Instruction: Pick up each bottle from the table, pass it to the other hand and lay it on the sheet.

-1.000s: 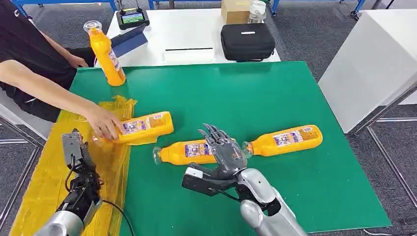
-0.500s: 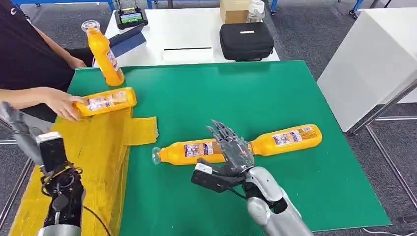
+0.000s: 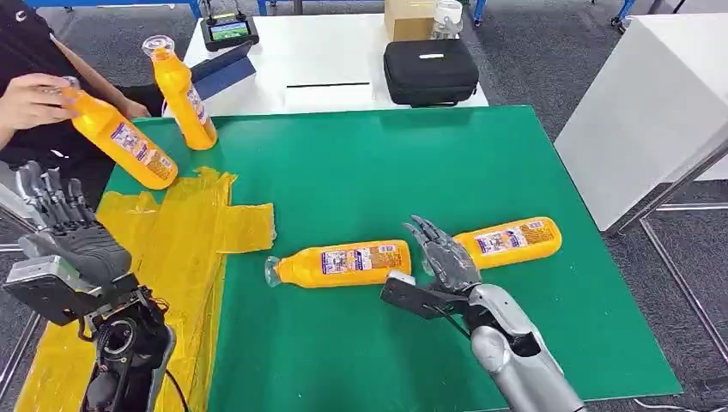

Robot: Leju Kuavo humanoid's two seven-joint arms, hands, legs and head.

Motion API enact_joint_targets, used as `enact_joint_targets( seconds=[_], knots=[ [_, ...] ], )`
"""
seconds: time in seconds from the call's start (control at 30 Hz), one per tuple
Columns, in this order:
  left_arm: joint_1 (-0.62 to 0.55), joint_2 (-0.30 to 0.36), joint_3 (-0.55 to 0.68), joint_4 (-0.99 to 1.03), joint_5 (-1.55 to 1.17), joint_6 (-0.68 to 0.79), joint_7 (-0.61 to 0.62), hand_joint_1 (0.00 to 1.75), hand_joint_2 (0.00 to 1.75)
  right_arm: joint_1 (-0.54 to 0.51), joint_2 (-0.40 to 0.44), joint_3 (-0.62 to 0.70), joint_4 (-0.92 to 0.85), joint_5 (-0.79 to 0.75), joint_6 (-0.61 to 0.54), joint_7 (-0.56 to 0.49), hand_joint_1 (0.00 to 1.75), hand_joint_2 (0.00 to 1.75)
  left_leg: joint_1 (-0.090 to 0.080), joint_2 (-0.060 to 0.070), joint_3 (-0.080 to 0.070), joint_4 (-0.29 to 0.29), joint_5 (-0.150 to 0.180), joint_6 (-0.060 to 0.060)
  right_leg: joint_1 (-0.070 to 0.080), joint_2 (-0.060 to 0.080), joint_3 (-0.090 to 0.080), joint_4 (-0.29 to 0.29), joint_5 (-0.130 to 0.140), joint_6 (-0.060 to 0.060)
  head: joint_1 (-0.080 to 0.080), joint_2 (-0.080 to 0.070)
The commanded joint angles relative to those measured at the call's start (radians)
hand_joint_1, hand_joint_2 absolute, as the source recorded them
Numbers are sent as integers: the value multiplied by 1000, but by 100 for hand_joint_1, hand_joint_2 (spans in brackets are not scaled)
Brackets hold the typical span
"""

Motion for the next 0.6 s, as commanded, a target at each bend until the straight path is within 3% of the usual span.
enact_joint_targets(
  seconds=[0.03,0.17,0.6],
  knots=[
    [-50,28,-69,132,159,-153,72,0,0,-256,33,95,385,62,8,-51,0,175,-1,4,4,-1,0,0,-1,3,3,-1,1,0,0,0],
    [-46,28,-64,122,160,-150,65,0,0,-325,70,150,459,102,-2,-54,0,175,-1,6,4,-1,0,0,-1,5,2,0,1,0,0,0],
    [-103,24,-89,177,175,-161,66,0,0,-403,141,225,535,105,13,-72,0,175,-1,3,5,-1,0,0,-1,2,3,0,0,0,0,0]
  ],
)
